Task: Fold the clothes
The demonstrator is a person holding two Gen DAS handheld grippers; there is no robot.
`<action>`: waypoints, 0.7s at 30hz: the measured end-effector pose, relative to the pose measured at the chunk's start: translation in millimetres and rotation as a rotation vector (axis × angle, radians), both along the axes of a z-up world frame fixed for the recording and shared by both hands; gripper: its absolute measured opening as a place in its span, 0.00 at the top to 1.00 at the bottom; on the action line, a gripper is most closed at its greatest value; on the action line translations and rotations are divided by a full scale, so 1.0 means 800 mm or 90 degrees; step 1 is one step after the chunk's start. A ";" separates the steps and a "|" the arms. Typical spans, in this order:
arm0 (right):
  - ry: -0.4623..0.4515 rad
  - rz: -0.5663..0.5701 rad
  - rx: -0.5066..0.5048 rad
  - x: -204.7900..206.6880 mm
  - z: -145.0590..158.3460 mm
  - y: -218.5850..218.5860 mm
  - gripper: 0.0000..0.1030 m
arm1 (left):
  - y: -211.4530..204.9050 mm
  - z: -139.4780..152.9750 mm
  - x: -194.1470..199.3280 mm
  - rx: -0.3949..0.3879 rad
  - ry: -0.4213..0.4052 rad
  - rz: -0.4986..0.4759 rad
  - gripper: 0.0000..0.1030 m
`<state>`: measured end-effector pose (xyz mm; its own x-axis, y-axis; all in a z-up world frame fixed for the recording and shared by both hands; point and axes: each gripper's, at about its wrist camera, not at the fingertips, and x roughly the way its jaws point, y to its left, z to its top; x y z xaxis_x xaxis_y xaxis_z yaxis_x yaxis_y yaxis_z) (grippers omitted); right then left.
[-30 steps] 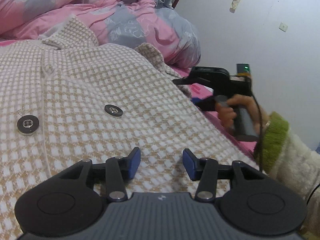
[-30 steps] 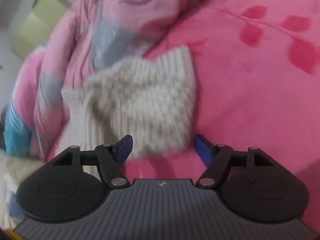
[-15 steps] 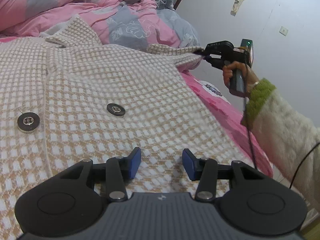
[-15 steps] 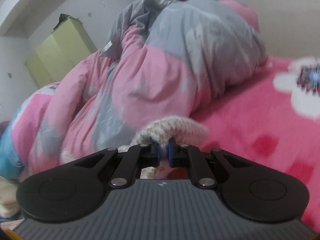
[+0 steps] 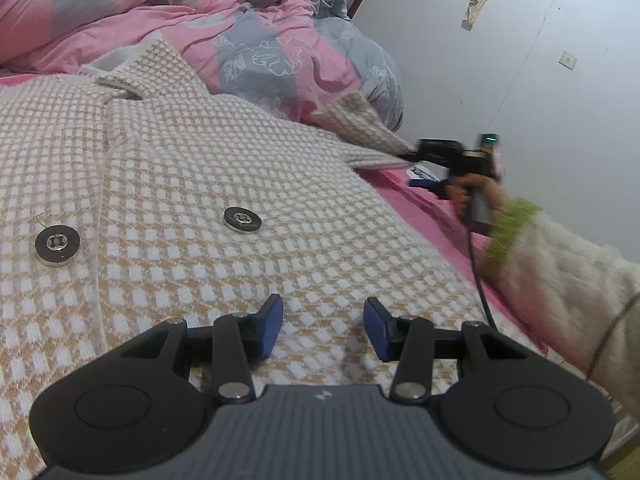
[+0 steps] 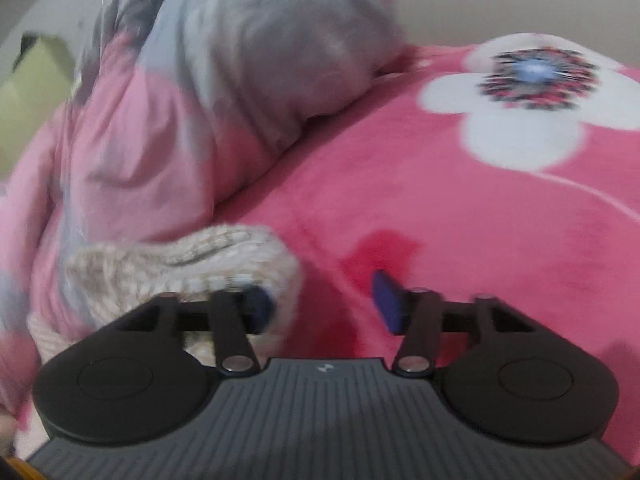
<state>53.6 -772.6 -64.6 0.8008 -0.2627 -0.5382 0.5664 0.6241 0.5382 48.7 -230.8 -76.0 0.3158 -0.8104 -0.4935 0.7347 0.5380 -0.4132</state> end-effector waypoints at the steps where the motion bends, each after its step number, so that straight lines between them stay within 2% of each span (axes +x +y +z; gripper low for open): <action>1: -0.002 0.010 -0.003 -0.018 0.009 0.003 0.46 | -0.001 0.000 0.000 0.000 0.000 0.000 0.55; 5: 0.044 0.079 -0.110 -0.096 0.077 0.052 0.44 | -0.001 0.000 -0.003 0.002 -0.001 0.001 0.55; 6: 0.056 0.096 -0.137 -0.115 0.094 0.064 0.40 | 0.000 0.000 -0.004 0.003 -0.001 0.001 0.55; 7: 0.068 0.113 -0.164 -0.134 0.111 0.076 0.35 | 0.000 0.000 -0.004 0.003 -0.002 0.001 0.55; 8: 0.080 0.130 -0.190 -0.153 0.128 0.088 0.21 | 0.000 0.000 -0.003 0.002 -0.001 0.001 0.55; 9: 0.096 0.140 -0.213 -0.171 0.143 0.096 0.12 | 0.000 0.000 -0.003 0.001 -0.001 0.001 0.55; 11: 0.151 0.101 -0.216 -0.199 0.159 0.088 0.12 | 0.001 -0.001 -0.002 -0.001 0.002 0.001 0.55; 13: 0.181 0.047 -0.164 -0.230 0.167 0.074 0.12 | 0.001 -0.002 -0.001 -0.003 0.006 0.001 0.55; 17: 0.134 0.043 -0.121 -0.281 0.186 0.101 0.10 | 0.003 -0.003 0.000 -0.006 0.010 0.001 0.55; 20: 0.087 0.106 -0.139 -0.295 0.200 0.157 0.01 | 0.005 -0.002 0.001 -0.008 0.016 0.002 0.55; 21: 0.076 0.135 -0.159 -0.294 0.204 0.179 0.01 | 0.006 -0.001 0.001 -0.009 0.019 0.003 0.55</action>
<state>-181.5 -629.6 98.5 0.7871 -0.2328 -0.5712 0.4599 0.8386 0.2920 49.9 -226.1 -76.9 0.3047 -0.8159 -0.4914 0.7197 0.5352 -0.4423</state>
